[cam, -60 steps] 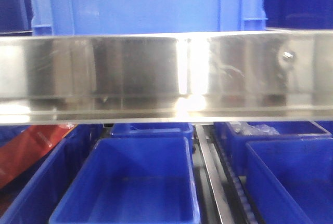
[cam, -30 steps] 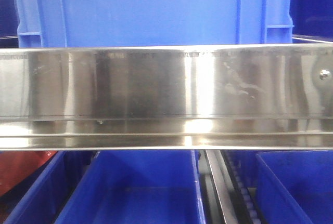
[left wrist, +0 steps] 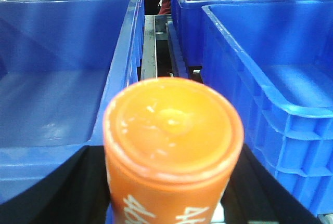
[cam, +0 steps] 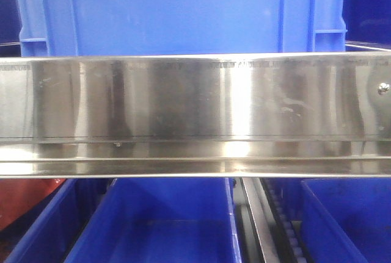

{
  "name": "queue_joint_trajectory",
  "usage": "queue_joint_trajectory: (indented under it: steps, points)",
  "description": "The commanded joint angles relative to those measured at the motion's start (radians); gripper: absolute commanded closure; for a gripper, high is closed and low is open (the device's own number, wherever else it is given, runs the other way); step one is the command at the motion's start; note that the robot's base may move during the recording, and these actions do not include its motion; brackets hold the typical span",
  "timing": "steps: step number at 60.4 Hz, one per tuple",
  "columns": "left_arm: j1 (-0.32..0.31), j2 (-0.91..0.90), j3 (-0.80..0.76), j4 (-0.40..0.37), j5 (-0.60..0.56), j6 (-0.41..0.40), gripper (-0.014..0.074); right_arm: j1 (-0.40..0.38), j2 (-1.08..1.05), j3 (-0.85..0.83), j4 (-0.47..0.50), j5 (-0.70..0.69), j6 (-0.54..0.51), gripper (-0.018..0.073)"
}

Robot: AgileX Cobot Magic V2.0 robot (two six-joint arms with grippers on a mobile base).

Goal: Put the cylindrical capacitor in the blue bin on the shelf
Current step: 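Lower the orange cylinder into a blue bin and open the left gripper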

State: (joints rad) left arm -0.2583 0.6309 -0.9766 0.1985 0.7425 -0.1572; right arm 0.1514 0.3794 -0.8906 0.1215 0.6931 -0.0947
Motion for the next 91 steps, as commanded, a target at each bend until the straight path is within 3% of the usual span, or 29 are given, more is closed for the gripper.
queue_joint_trajectory:
  steps: [1,36,42,57,65,76,91]
  points:
    - [-0.005,-0.003,-0.006,-0.002,-0.027,-0.005,0.0707,0.0,-0.002,-0.008,-0.001,-0.022,-0.002,0.0721]
    - [-0.008,0.032,-0.035,-0.046,-0.07,0.01,0.0707,0.0,-0.002,-0.008,-0.001,-0.022,-0.002,0.0721]
    - [-0.067,0.103,-0.107,-0.058,-0.07,0.081,0.0707,0.0,-0.002,-0.008,-0.001,-0.022,-0.002,0.0721]
    - [-0.288,0.393,-0.384,-0.058,-0.049,0.098,0.0707,0.0,-0.002,-0.008,-0.001,-0.029,-0.002,0.0721]
    - [-0.368,0.573,-0.541,-0.058,-0.021,0.104,0.0707,0.0,-0.002,-0.008,-0.001,-0.029,-0.002,0.0721]
    - [-0.42,0.809,-0.698,-0.058,0.011,0.104,0.0707,0.0,-0.002,-0.008,-0.001,-0.029,-0.002,0.0721]
    - [-0.425,1.005,-0.77,-0.058,0.013,0.104,0.0707,0.0,-0.002,-0.008,-0.001,-0.035,-0.002,0.0721]
